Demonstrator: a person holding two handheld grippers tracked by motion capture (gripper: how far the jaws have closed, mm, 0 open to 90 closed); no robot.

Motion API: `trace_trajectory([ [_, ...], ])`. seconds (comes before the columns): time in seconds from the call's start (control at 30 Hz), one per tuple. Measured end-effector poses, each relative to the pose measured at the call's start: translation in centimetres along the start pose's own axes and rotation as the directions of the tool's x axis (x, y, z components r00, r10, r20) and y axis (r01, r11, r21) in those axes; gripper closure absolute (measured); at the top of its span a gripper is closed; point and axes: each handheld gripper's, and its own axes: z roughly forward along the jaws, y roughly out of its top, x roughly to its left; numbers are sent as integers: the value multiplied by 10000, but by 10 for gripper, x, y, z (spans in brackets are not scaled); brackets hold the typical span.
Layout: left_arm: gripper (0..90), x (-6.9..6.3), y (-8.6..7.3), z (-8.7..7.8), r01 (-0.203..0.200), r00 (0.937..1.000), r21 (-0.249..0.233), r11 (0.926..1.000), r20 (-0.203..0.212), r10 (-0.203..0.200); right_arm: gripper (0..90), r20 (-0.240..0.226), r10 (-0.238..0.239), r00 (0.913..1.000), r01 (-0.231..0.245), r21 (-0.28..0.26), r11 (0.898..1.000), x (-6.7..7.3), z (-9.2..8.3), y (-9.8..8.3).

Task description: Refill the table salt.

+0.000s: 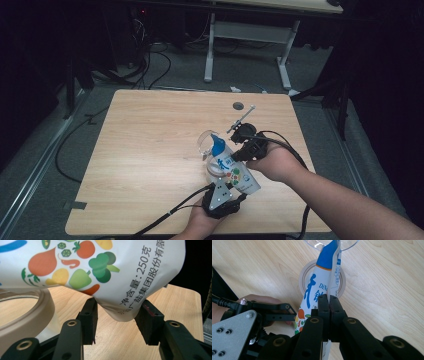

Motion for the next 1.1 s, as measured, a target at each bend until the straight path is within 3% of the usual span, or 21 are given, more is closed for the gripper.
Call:
trace_trajectory([
  [0.2,535,0,-2,0,50,10000,-3,10000,47,-50,899,8,22,10000,-22,27,10000,0,1,0],
  [0.67,426,1,-5,-4,231,9992,-293,9993,341,-221,900,-160,281,9995,-283,-115,9995,-2,0,2],
  [0.93,390,2,-5,-11,-10,9989,-347,9994,478,27,900,-215,505,9985,-510,-228,9984,-3,-4,0],
  [1.1,385,3,-8,-15,31,9987,-343,9994,513,-13,900,-170,398,9991,-403,-335,9986,-3,-6,-1],
])
